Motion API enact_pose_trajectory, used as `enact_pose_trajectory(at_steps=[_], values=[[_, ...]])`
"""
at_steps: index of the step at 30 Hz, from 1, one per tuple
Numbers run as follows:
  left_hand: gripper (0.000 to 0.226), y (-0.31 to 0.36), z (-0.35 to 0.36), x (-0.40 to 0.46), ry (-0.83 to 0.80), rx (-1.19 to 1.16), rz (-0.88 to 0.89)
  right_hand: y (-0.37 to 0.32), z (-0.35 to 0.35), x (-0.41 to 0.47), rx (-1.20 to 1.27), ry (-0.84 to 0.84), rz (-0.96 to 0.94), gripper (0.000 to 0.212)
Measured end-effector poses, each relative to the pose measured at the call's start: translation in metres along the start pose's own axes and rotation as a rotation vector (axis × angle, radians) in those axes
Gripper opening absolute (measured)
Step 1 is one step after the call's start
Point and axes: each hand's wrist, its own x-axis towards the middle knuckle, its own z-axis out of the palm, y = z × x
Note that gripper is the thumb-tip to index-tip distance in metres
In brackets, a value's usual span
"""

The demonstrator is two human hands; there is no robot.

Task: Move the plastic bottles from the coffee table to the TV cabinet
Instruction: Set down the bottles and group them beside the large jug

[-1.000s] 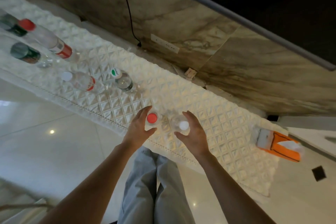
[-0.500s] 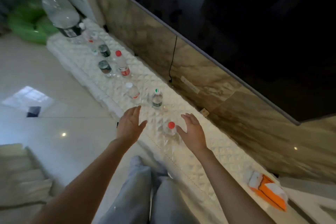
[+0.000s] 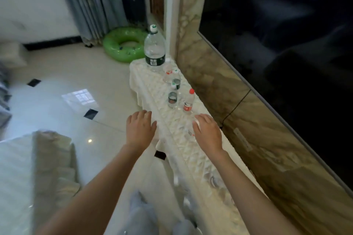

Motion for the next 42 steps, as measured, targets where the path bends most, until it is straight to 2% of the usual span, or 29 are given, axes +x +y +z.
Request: enact_pose_trajectory(at_steps=[3, 8, 16, 33, 42], values=[[0.034, -0.037, -0.008, 0.025, 0.055, -0.014, 0.013, -0.036, 0.015, 0.033, -0.024, 0.05, -0.032, 0.034], [0.035, -0.088, -0.013, 0.068, 0.042, -0.006, 0.05, -0.075, 0.038, 0.076, -0.057, 0.066, 0.0, 0.034], [0.038, -0.125, -0.019, 0.141, 0.023, -0.031, 0.1, -0.106, 0.045, 0.135, -0.048, 0.072, 0.045, 0.034], [0.039, -0.124, 0.03, 0.369, -0.055, -0.048, 0.182, -0.073, 0.074, 0.337, -0.108, 0.013, 0.176, 0.037], [0.04, -0.104, 0.063, 0.459, -0.137, -0.062, 0.327, -0.047, 0.091, 0.397, -0.089, 0.009, 0.329, 0.042]])
